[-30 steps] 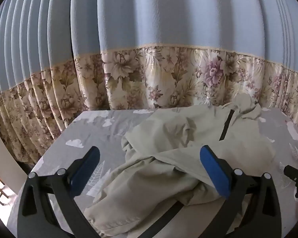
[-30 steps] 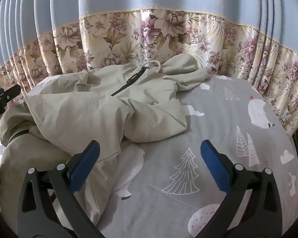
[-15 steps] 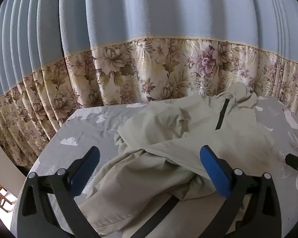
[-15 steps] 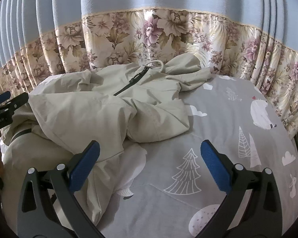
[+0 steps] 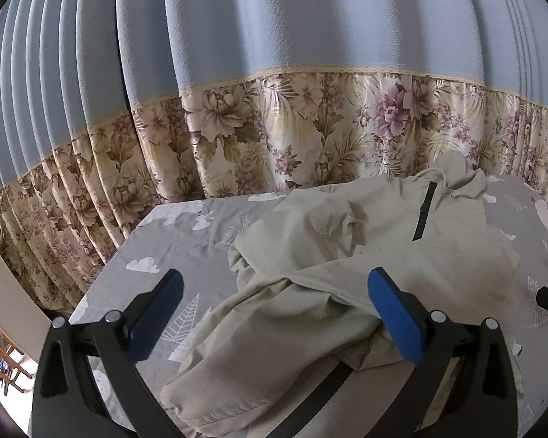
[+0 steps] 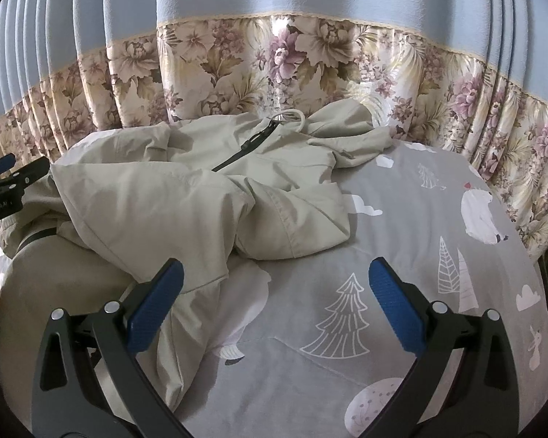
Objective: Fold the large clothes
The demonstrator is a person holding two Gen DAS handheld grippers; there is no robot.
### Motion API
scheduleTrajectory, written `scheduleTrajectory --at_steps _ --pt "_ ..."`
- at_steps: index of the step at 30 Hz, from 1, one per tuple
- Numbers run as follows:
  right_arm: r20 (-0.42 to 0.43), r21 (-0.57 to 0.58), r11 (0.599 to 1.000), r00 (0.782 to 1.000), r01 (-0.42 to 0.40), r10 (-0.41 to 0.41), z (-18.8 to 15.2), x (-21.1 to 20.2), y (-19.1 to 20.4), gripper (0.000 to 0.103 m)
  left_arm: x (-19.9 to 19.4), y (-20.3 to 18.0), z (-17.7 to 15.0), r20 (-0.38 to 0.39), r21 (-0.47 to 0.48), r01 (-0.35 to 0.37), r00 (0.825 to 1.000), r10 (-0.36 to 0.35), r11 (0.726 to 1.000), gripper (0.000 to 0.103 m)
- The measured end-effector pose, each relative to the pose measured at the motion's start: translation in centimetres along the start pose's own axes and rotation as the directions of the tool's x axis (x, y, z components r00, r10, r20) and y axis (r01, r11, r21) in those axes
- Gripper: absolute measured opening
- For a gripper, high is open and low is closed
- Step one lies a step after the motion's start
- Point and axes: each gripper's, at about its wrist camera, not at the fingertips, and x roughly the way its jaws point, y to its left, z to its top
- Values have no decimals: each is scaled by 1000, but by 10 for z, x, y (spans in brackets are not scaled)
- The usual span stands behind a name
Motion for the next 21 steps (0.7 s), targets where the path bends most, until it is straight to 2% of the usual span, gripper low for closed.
scheduleTrajectory --at_steps 11,16,21 --pt "4 -18 1000 1000 1 -1 -3 2 4 100 -1 2 -1 -2 5 -10 1000 10 1000 101" --pt "0 -20 1000 1000 -2 2 -3 2 5 100 2 -1 -2 -48 -15 16 999 -17 1000 101" --pt "1 -22 1000 1000 -2 2 -4 2 5 100 2 -1 -1 -51 -24 15 999 -16 1000 101"
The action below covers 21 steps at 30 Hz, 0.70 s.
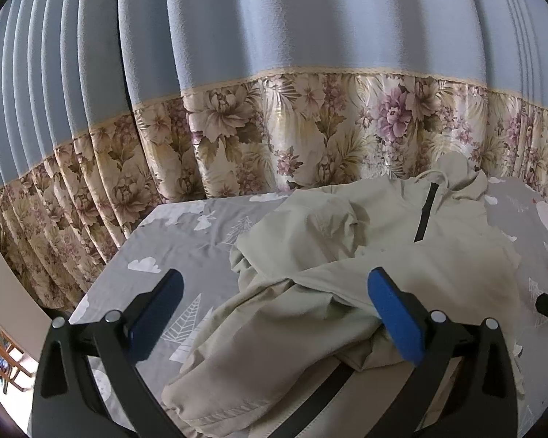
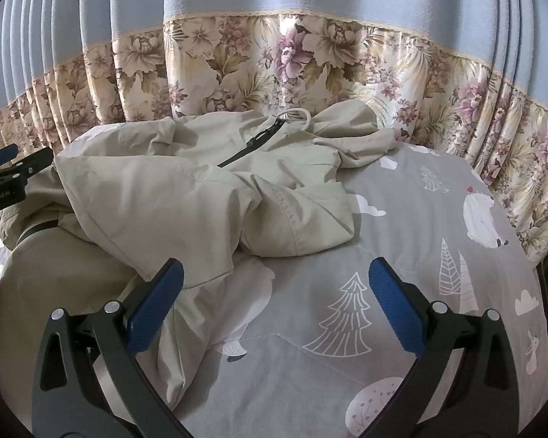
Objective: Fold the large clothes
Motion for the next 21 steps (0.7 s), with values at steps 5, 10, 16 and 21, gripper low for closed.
scheduleTrajectory --at_steps 5,10,16,21 --pt "-7 -7 1000 1000 1 -1 0 1 2 100 0 0 1 6 6 -5 1000 5 1000 101" --pt "-8 -15 1000 1000 -3 3 0 1 3 100 0 0 1 4 8 -10 1000 10 1000 101" --pt "-7 -15 1000 1000 -4 4 -1 2 3 100 -1 0 1 4 15 -16 1000 16 1000 101" --pt "-9 -15 1000 1000 -6 5 -3 2 3 100 -1 -1 0 5 16 -17 1000 17 1000 101"
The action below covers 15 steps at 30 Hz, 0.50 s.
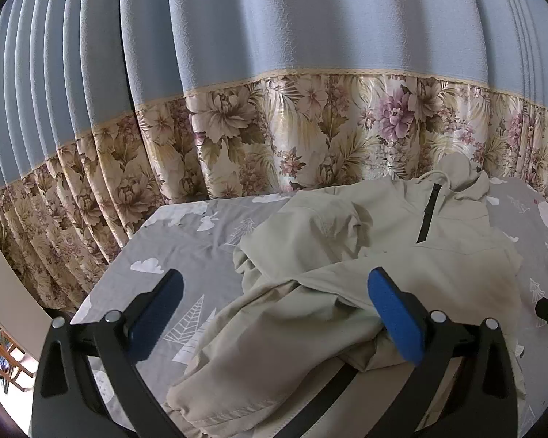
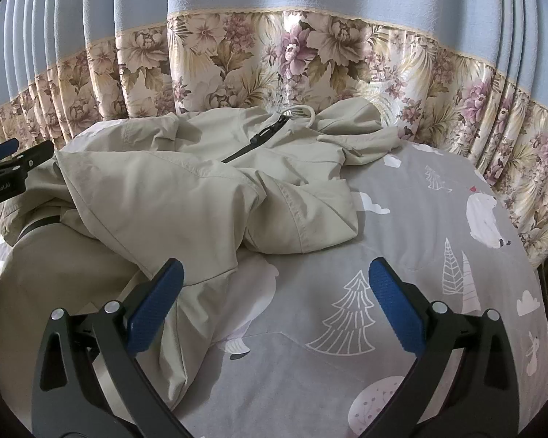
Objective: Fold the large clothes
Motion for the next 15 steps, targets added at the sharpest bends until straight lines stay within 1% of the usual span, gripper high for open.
scheduleTrajectory --at_steps 10,15 --pt "-4 -4 1000 1000 -6 6 -2 1 2 100 0 1 -1 7 2 -4 1000 3 1000 101" --pt "-27 -14 999 999 -35 35 -5 5 5 100 -1 1 -1 10 -1 -3 1000 3 1000 101"
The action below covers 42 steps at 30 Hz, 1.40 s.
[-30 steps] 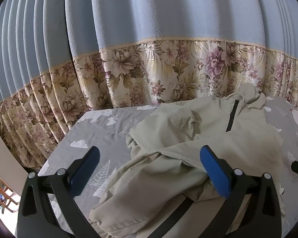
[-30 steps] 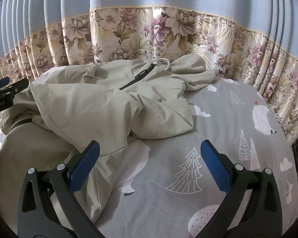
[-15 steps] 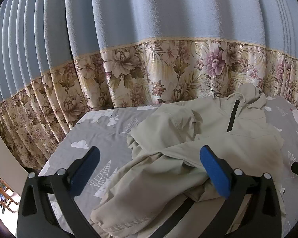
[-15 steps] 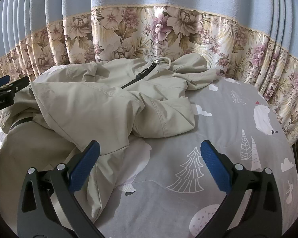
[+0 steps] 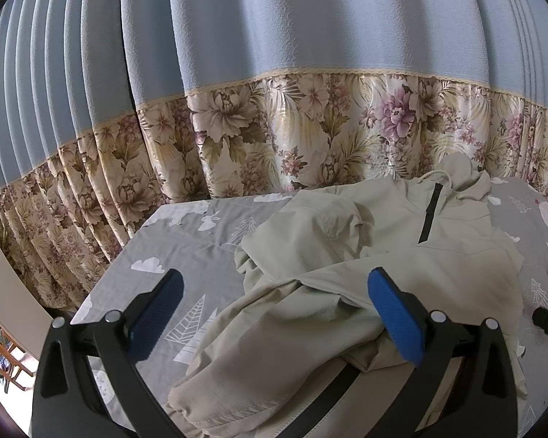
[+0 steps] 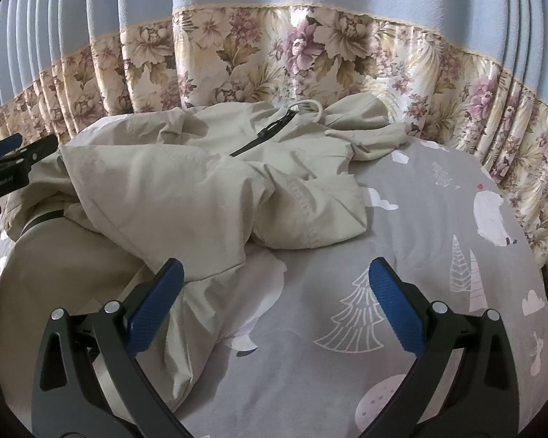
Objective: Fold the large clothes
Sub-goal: 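Grasp the beige jacket fabric with the right tool and lift it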
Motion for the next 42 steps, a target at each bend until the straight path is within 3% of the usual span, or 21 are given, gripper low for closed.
scheduleTrajectory --at_steps 9,16,18,22,23,26,30,34,36,39,41,42 --pt "-126 34 996 988 -83 87 -7 27 16 100 5 7 -1 -10 11 -25 1000 25 1000 101" --pt "-211 -25 998 976 -53 46 -11 48 45 100 5 21 1 -20 -27 -36 999 36 999 101" --pt "-215 -47 999 976 -19 9 -9 54 49 93 6 21 -1 -23 -26 -35 999 34 999 101" --pt "-242 51 996 967 -75 85 -1 65 32 44 12 21 -2 -34 -27 -42 999 41 999 101" --pt "-246 61 995 965 -81 93 1 65 29 23 13 23 -2 -34 -26 -47 998 46 999 101" --pt "-199 82 995 978 -52 67 7 51 18 5 15 27 -2 -34 -33 -57 998 56 998 101" --pt "-126 125 992 992 -6 22 12 27 -17 2 19 33 -3 -36 -41 -75 997 74 996 101" --pt "-76 164 978 990 129 -118 24 7 -76 2 18 41 -2 -29 -51 -84 996 83 995 101" --pt "-71 167 962 976 215 -206 31 3 -108 2 17 44 -1 -32 -60 -70 997 68 996 101" --pt "-57 163 911 925 380 -376 40 8 -151 2 21 42 -3 -40 -44 -73 997 71 996 101" --pt "-96 185 893 912 411 -400 43 23 -185 8 28 34 -6 -68 -13 -58 996 57 998 101" --pt "-120 187 890 909 415 -398 42 29 -194 16 30 28 -8 -76 2 -46 996 46 999 101"
